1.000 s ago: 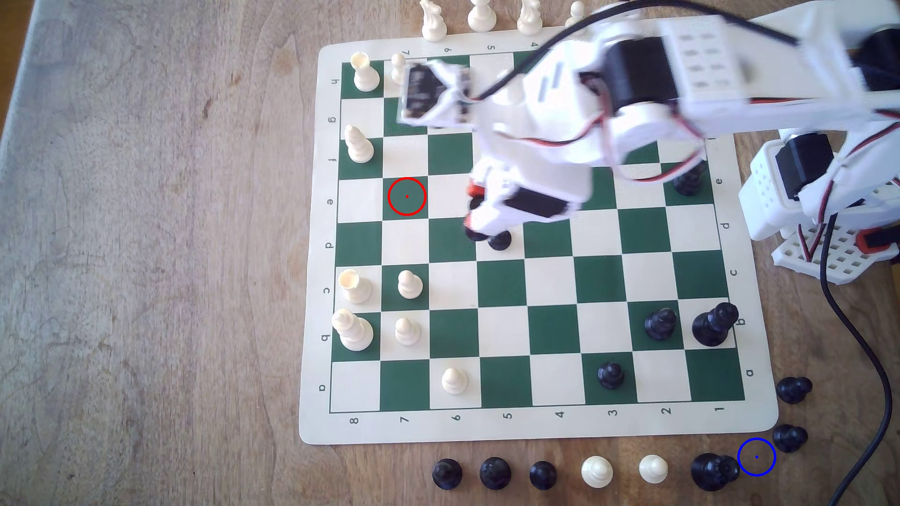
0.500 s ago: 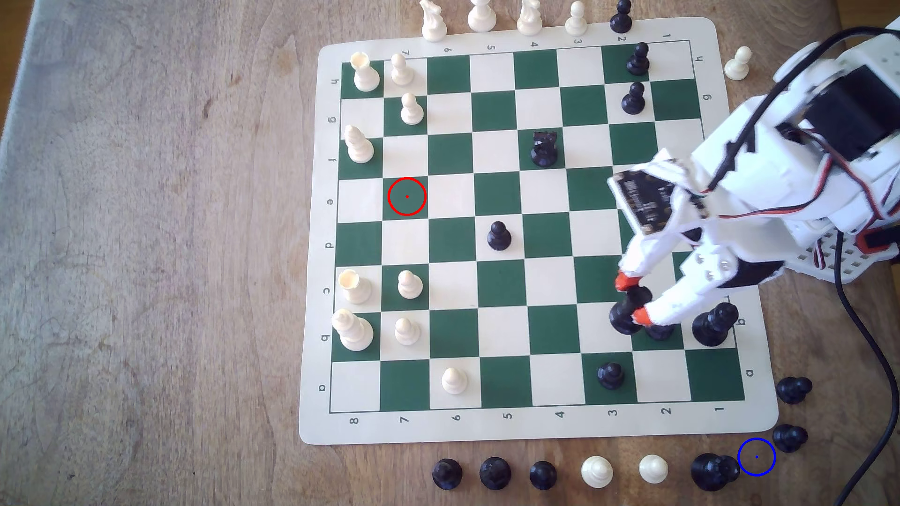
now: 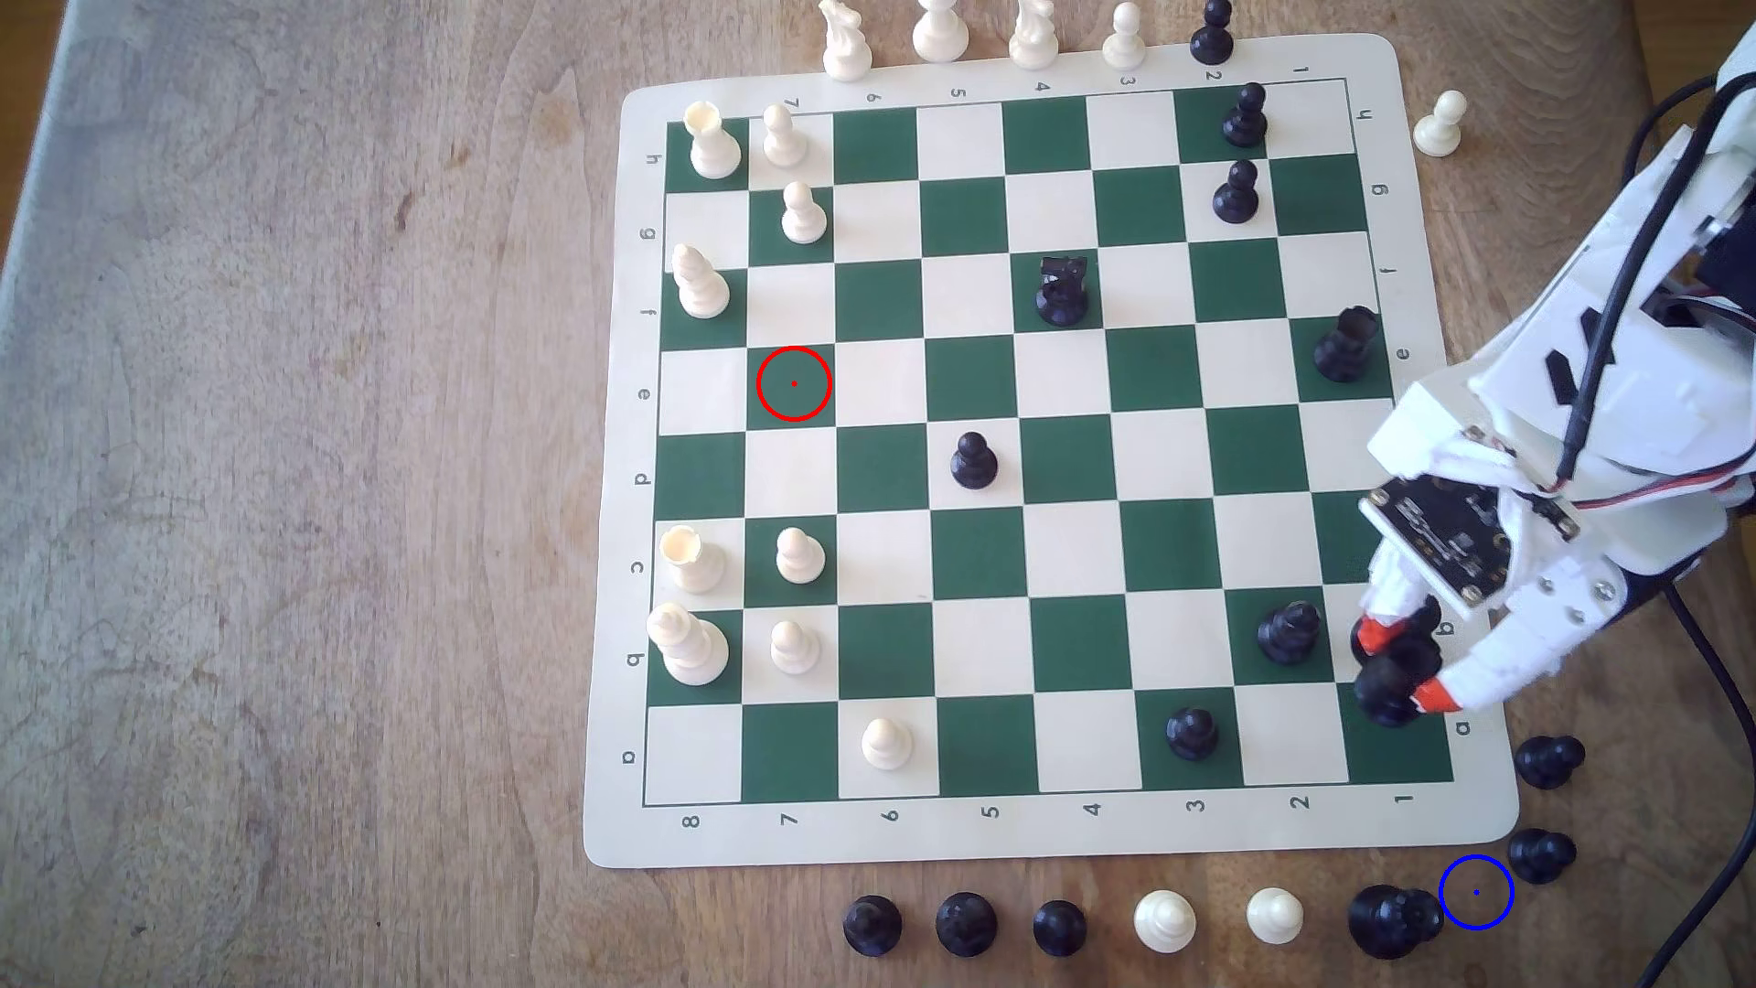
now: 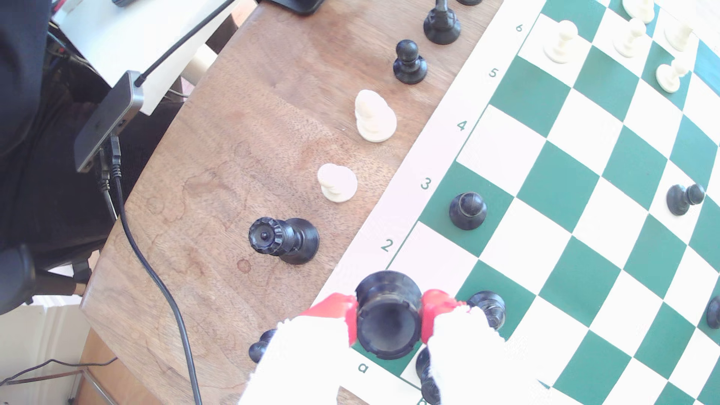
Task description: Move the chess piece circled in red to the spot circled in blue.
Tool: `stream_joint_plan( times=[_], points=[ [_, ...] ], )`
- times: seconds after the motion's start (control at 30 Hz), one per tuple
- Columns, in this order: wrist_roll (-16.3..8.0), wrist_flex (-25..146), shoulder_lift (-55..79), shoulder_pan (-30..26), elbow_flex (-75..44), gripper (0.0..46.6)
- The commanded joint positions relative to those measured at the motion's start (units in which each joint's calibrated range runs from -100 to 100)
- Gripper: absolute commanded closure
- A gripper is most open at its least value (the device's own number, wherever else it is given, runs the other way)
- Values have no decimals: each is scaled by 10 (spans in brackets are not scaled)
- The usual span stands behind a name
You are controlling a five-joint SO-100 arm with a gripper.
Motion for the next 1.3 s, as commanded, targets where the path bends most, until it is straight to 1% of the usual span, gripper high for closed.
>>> stream_joint_plan(
  times=[0.0,0.1,0.17,0.37,0.5,0.63,0.77,0.97,1.27],
  points=[
    [0,1,5,-46,-31,464],
    [0,-6,17,-81,-28,464],
    [0,-17,19,-91,-17,464],
    [2,-101,29,-120,76,464],
    [3,-134,39,-143,110,464],
    [0,-151,56,-162,114,464],
    [4,-169,81,-170,112,464],
    [16,-218,142,-178,122,464],
    [17,-267,186,-186,144,464]
  ],
)
